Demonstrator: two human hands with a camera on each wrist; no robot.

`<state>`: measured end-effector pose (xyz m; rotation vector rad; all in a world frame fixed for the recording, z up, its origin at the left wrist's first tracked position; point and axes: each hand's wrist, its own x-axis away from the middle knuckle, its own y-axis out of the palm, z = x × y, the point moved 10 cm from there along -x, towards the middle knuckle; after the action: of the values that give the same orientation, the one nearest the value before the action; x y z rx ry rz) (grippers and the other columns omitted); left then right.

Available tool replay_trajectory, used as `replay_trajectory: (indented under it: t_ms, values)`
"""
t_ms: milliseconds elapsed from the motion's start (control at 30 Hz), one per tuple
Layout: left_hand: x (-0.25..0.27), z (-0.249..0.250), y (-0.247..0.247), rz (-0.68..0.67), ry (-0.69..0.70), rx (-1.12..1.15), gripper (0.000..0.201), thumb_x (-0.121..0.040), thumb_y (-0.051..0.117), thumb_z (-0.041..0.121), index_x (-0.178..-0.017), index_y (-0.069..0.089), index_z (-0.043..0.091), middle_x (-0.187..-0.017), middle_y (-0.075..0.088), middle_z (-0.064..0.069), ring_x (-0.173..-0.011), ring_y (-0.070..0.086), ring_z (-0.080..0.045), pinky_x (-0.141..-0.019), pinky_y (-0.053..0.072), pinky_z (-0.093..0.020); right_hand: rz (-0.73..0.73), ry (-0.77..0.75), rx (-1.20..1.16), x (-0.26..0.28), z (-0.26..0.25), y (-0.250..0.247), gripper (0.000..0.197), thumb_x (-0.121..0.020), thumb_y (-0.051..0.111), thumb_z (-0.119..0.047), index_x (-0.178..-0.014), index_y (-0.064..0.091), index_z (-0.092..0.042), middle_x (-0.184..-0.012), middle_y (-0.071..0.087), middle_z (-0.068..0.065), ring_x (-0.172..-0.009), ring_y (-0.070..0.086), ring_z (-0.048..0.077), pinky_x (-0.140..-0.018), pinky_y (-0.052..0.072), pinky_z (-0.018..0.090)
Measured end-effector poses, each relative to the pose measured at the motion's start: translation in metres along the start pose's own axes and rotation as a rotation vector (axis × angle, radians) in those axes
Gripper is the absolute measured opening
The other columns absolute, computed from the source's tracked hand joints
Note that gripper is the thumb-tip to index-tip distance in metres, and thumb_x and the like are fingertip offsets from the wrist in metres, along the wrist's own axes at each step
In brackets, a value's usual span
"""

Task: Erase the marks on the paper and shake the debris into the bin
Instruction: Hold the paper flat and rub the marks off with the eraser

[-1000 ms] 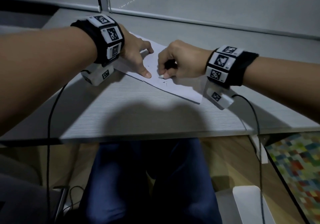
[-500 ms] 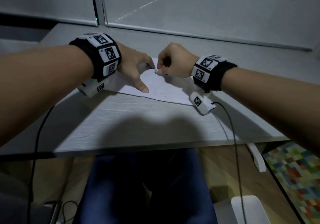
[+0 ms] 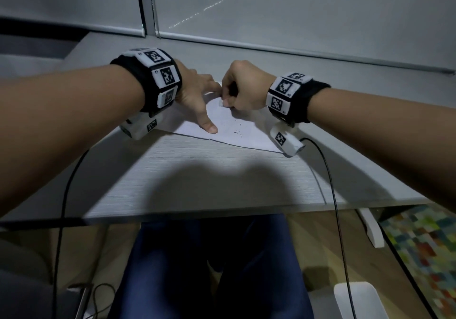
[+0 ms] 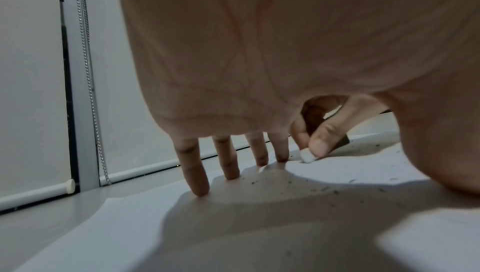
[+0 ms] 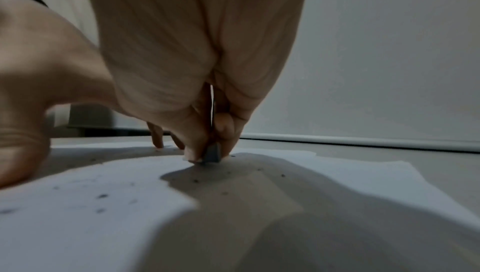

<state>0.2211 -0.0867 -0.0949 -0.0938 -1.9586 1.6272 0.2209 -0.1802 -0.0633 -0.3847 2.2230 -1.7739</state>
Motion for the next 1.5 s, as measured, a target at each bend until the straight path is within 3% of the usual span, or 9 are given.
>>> replay_trajectory:
  t_ms: [267, 433, 600, 733, 933, 1067, 1200, 1400, 1500]
  values:
    - [-0.001, 0.002, 0.002, -0.016, 0.029, 0.021, 0.124, -0.059, 0.076, 0.089, -0.163, 0.022, 0.049, -0.168, 0.025, 0.009, -0.154, 0.029, -0.032, -0.117, 0.031, -0.058, -0.145, -0.163, -0.107, 0.040, -0.034, 0.014, 0.012, -0.089, 0.075, -0.011, -0.078, 0.073, -0.007, -0.053, 0.068, -0.016, -0.053, 0.068, -0.001, -0.067, 0.058, 0.022]
    - [-0.001, -0.002, 0.004, 0.005, 0.022, 0.023, 0.136, -0.052, 0.073, 0.096, -0.166, 0.016, 0.048, -0.170, 0.022, 0.011, -0.155, 0.026, -0.030, -0.119, 0.029, -0.058, -0.277, -0.213, -0.131, 0.045, -0.036, 0.014, 0.011, -0.089, 0.082, -0.018, -0.084, 0.078, -0.009, -0.062, 0.075, -0.001, -0.056, 0.071, 0.009, -0.062, 0.054, 0.016]
    - [0.000, -0.009, 0.007, 0.002, -0.010, 0.039, 0.137, -0.059, 0.073, 0.093, -0.169, 0.010, 0.042, -0.173, 0.016, 0.009, -0.158, 0.019, -0.030, -0.122, 0.026, -0.060, 0.051, 0.015, -0.123, 0.008, 0.024, -0.028, 0.005, -0.084, 0.079, -0.016, -0.084, 0.082, -0.011, -0.061, 0.070, -0.010, -0.051, 0.057, -0.001, -0.060, 0.048, 0.024]
    - [-0.001, -0.008, 0.009, 0.014, -0.003, 0.021, 0.141, -0.057, 0.071, 0.096, -0.170, 0.012, 0.035, -0.171, 0.017, 0.007, -0.154, 0.022, -0.030, -0.118, 0.032, -0.061, -0.004, 0.030, -0.181, -0.001, 0.019, -0.009, 0.010, -0.082, 0.084, -0.023, -0.080, 0.082, -0.013, -0.069, 0.077, -0.001, -0.060, 0.065, 0.007, -0.065, 0.058, 0.027]
    - [0.000, -0.009, 0.012, -0.004, -0.015, 0.006, 0.142, -0.058, 0.071, 0.095, -0.170, 0.008, 0.033, -0.172, 0.015, 0.008, -0.156, 0.020, -0.029, -0.120, 0.029, -0.059, 0.086, 0.104, -0.063, -0.014, 0.023, -0.003, 0.015, -0.084, 0.081, -0.021, -0.075, 0.078, -0.010, -0.064, 0.069, -0.004, -0.057, 0.061, 0.009, -0.063, 0.049, 0.022]
    - [0.000, -0.006, 0.009, 0.007, -0.019, -0.019, 0.137, -0.062, 0.072, 0.092, -0.170, 0.012, 0.033, -0.171, 0.019, 0.003, -0.154, 0.024, -0.030, -0.118, 0.031, -0.057, 0.063, 0.059, -0.006, -0.014, 0.009, 0.002, 0.012, -0.084, 0.076, -0.018, -0.074, 0.075, -0.011, -0.067, 0.069, -0.004, -0.066, 0.066, 0.016, -0.065, 0.056, 0.026]
    - [0.000, -0.006, 0.009, 0.021, -0.006, -0.027, 0.130, -0.061, 0.072, 0.092, -0.167, 0.021, 0.035, -0.164, 0.028, 0.003, -0.148, 0.031, -0.030, -0.113, 0.034, -0.053, 0.030, -0.025, -0.030, -0.008, -0.008, 0.013, 0.014, -0.084, 0.071, -0.016, -0.071, 0.070, -0.013, -0.061, 0.064, -0.005, -0.055, 0.057, 0.006, -0.055, 0.043, 0.017]
    - [0.003, -0.008, 0.009, -0.007, -0.039, -0.027, 0.140, -0.061, 0.071, 0.093, -0.171, 0.007, 0.034, -0.173, 0.016, 0.005, -0.157, 0.021, -0.028, -0.119, 0.028, -0.056, 0.078, 0.100, 0.004, -0.013, 0.027, -0.003, 0.016, -0.086, 0.077, -0.016, -0.074, 0.076, -0.006, -0.070, 0.073, 0.005, -0.065, 0.069, 0.022, -0.061, 0.056, 0.028]
    - [0.005, -0.010, 0.008, -0.009, -0.045, -0.022, 0.142, -0.059, 0.071, 0.094, -0.171, 0.007, 0.033, -0.173, 0.016, 0.006, -0.156, 0.021, -0.028, -0.119, 0.029, -0.056, 0.107, 0.098, 0.050, -0.005, 0.035, -0.023, 0.013, -0.083, 0.076, -0.016, -0.072, 0.076, -0.009, -0.064, 0.067, -0.003, -0.061, 0.065, 0.018, -0.062, 0.054, 0.029]
